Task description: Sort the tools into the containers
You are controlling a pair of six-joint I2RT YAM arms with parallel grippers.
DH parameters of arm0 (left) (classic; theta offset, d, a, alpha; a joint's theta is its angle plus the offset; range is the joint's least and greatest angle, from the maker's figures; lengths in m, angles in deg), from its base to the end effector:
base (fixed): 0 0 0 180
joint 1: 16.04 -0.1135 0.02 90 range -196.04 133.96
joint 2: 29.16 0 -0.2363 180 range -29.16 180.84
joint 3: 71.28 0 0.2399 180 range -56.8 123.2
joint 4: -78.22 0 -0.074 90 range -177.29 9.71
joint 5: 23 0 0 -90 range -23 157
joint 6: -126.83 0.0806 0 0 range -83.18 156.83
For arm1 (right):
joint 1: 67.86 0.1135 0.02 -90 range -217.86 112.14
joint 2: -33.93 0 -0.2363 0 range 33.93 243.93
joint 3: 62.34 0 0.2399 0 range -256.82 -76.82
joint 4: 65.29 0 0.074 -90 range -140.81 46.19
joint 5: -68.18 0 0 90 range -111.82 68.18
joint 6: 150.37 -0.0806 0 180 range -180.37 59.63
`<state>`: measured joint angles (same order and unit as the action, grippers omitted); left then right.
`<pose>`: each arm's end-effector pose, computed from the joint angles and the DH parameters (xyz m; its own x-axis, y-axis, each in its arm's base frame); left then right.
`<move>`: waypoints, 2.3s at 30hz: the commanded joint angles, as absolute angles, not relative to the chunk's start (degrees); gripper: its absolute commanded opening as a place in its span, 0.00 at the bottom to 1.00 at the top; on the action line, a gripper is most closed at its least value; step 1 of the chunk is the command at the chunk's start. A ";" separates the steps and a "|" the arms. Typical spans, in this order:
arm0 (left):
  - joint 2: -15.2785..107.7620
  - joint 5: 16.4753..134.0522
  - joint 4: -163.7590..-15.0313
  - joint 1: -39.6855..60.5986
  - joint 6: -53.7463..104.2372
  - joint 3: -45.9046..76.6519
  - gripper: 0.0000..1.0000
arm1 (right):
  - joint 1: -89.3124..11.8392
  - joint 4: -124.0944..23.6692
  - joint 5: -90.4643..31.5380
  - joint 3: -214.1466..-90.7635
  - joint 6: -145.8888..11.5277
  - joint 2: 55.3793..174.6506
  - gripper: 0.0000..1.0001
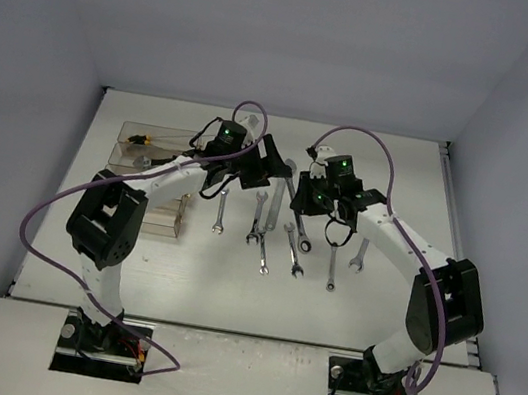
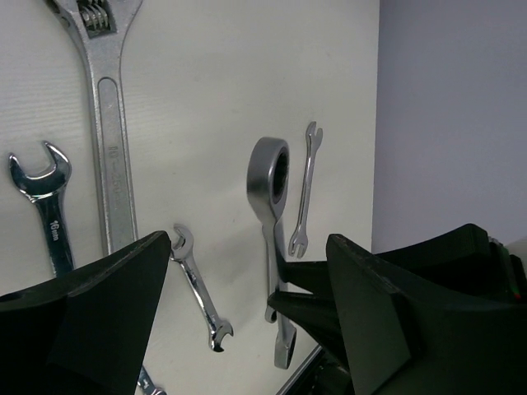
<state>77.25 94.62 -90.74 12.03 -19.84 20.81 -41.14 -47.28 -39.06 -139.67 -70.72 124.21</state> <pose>0.3800 -0.2450 0.2186 -0.8649 -0.3778 -0.3306 0.1164 0.4897 -0.8641 0.3326 0.1942 0.2184 -0.5700 -0.0948 -0.8162 -0.5632 0.7683 0.3040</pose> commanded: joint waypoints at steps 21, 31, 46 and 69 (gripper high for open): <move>74.67 93.43 -98.86 13.50 -24.12 23.33 0.00 | -39.77 -54.47 -45.17 -141.91 -72.55 116.60 0.04; 60.14 89.71 -98.98 3.13 -28.59 11.11 0.00 | -40.63 -53.49 -40.47 -142.91 -72.56 110.98 0.74; 50.21 88.27 -97.22 -27.35 -31.61 0.11 0.00 | -44.97 -53.18 -41.36 -139.89 -72.26 106.76 0.77; 55.41 89.51 -103.99 -32.78 -37.73 -3.46 0.00 | -46.07 -53.14 -41.51 -135.93 -73.46 104.72 0.77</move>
<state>62.49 86.30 -96.75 -32.83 -34.84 -1.57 -45.73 -50.19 -40.74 -135.91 -72.78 106.80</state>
